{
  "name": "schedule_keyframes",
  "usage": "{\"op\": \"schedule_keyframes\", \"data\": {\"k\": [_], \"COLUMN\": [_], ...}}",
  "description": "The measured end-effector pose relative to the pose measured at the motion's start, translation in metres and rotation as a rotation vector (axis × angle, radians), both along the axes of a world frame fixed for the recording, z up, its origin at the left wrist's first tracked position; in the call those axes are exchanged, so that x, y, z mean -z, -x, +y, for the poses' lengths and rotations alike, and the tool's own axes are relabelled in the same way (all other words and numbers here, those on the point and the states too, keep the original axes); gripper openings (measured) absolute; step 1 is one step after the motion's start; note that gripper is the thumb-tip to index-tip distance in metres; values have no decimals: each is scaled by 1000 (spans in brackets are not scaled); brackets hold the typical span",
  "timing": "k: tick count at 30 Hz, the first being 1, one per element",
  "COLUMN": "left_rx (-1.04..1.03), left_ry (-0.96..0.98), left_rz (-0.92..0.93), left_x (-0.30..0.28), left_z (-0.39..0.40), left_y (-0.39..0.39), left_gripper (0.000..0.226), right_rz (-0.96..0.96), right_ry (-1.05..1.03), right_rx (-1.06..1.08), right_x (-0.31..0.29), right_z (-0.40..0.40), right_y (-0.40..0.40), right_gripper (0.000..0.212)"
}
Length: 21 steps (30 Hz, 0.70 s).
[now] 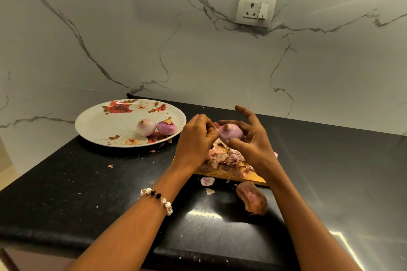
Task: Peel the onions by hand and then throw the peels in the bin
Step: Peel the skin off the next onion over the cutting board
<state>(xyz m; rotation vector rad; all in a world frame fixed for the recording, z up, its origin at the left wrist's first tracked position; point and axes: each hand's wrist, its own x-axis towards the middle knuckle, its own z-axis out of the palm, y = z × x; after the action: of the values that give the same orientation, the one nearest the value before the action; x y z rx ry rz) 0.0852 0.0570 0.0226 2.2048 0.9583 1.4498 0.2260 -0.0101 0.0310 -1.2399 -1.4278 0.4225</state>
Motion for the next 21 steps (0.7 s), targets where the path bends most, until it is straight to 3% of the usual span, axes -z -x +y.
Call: {"op": "schedule_keyframes", "data": {"k": [5,8,14,21], "left_rx": [-116,-17,52,173], "left_ry": [79,37,-44,-126], "left_rz": [-120,-110,-151,-84], "left_x": [-2,-2,-3,-4], "left_z": [11,5,2,-1], "left_y": [9,7,5,5], "left_gripper": [8,21,12,22], "right_rz": [139,129,56,9], "right_ry": [-3,8,27,9], "right_rx": [-51,-54,-35,-14], "right_x": [-4,-4,0,2], "right_z": [-5,-4,1,2], "right_y": [-3,-2,-1,-3], "right_gripper": [81,82,82,78]}}
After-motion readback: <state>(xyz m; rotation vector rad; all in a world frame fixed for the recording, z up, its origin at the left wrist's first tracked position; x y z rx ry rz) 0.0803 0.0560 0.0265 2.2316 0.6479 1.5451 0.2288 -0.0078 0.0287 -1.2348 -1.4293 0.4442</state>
